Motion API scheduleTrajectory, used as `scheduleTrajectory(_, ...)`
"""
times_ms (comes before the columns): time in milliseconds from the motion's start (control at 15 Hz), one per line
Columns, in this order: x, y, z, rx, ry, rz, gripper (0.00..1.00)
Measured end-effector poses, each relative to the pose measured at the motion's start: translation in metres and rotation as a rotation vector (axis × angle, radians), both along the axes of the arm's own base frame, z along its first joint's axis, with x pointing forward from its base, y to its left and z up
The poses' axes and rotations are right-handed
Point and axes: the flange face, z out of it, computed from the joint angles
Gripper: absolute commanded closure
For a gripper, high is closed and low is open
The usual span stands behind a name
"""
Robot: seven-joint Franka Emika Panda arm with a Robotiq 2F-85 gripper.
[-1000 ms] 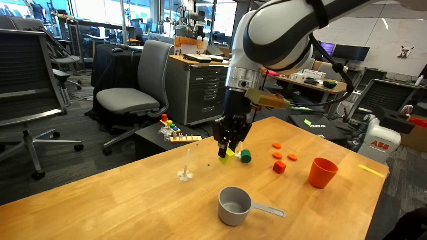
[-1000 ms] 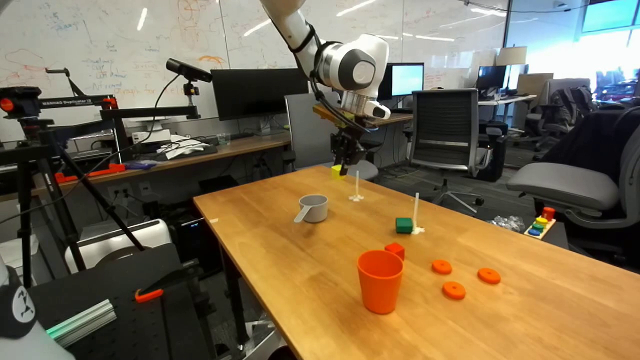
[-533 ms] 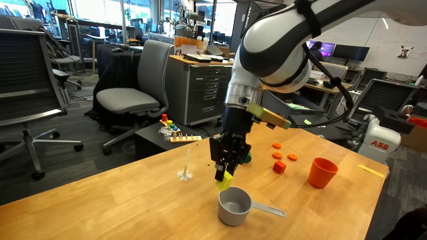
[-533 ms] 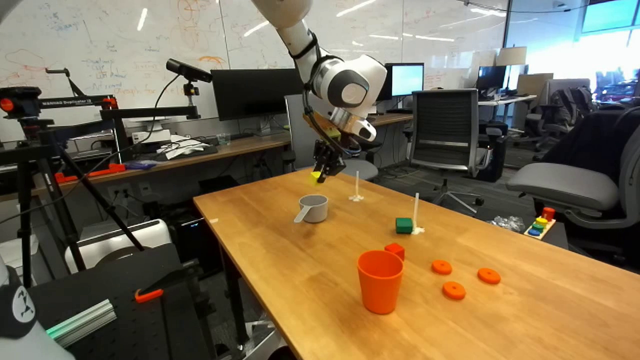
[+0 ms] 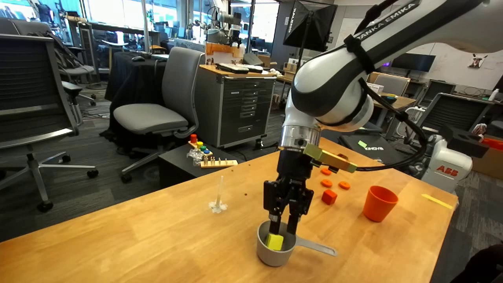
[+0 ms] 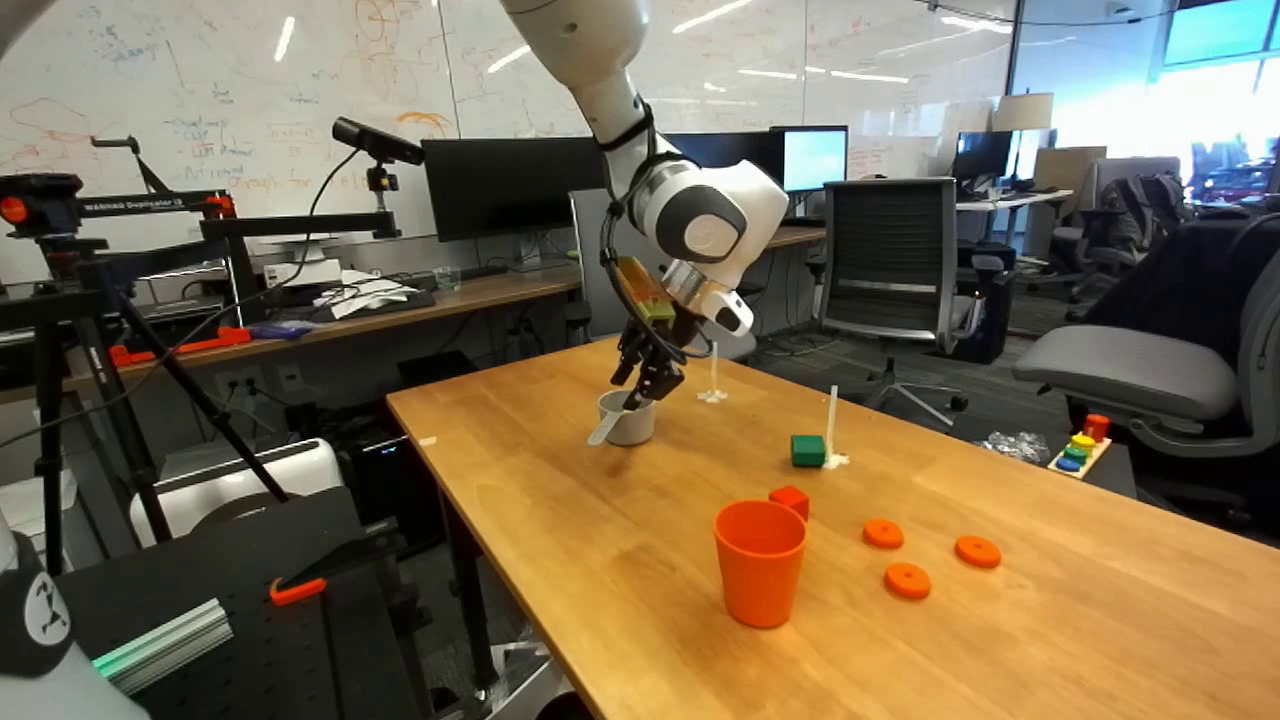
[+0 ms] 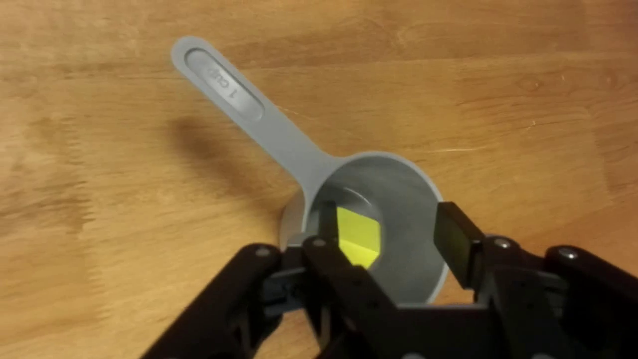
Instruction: Put the yellow, green and the orange blocks inside the grey measuring cup
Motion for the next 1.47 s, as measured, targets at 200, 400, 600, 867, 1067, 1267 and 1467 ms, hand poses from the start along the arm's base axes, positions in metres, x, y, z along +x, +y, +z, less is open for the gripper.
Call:
scheduleTrajectory(200, 0.006, -0.009, 0.016, -0.086, -0.051, 0.041, 0.00)
scheduleTrajectory(400, 0.018, -0.025, 0.052, -0.230, -0.127, 0.062, 0.00)
scheduleTrajectory(600, 0.029, -0.049, 0.084, -0.389, -0.178, 0.059, 0.00)
scheduleTrajectory(867, 0.039, -0.090, 0.092, -0.509, -0.151, -0.074, 0.00)
scheduleTrajectory(1067, 0.051, -0.130, 0.082, -0.457, -0.117, -0.221, 0.00)
scheduleTrajectory(1267, 0.059, -0.153, 0.079, -0.432, -0.109, -0.283, 0.00)
scheduleTrajectory(1467, 0.061, -0.152, 0.075, -0.429, -0.126, -0.306, 0.00)
